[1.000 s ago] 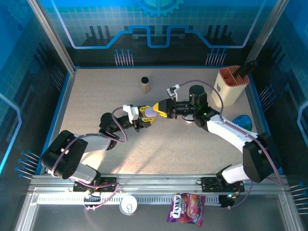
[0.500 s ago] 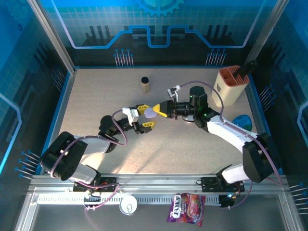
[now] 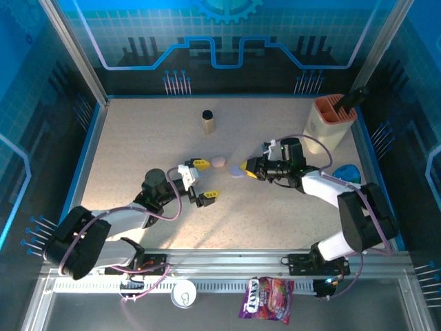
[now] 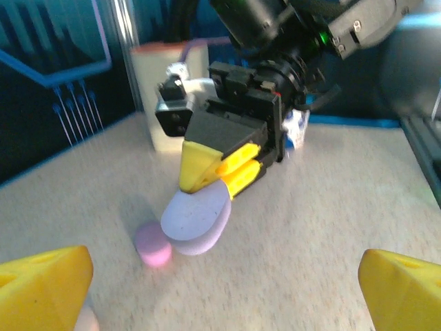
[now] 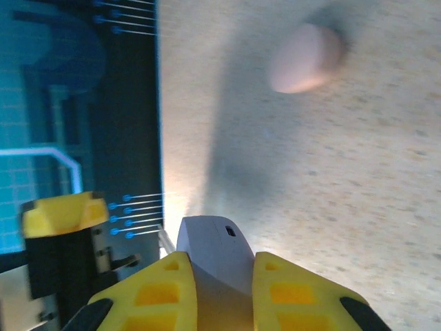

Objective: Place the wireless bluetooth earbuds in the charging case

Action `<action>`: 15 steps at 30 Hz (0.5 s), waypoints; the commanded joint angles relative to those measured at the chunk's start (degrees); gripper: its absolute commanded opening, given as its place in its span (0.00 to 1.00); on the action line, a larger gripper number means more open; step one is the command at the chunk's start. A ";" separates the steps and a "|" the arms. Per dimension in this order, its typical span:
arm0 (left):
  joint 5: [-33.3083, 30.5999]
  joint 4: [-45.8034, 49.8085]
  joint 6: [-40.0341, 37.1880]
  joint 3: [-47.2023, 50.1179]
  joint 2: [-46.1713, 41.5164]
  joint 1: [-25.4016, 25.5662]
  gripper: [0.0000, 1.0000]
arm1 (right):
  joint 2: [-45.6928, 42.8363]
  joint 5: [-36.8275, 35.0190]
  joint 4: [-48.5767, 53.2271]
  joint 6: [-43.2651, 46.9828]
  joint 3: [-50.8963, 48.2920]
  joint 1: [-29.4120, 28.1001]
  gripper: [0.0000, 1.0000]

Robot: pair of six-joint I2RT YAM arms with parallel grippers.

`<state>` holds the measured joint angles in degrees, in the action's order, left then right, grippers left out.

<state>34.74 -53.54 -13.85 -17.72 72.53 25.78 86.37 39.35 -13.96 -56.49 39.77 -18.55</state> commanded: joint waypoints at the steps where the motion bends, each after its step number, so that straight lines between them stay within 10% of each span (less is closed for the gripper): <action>1: 2.43 21.71 -9.50 -4.21 -2.63 0.17 0.99 | 4.92 -2.27 0.70 3.72 -1.83 0.88 0.15; 15: 4.75 28.94 -12.75 -7.07 -3.59 0.06 0.99 | 12.48 -6.88 -1.95 5.28 -3.47 1.04 0.28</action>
<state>37.54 -26.98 -24.53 -23.44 70.04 25.78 98.61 35.88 -17.67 -53.74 36.42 -18.28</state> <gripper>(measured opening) 0.992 0.271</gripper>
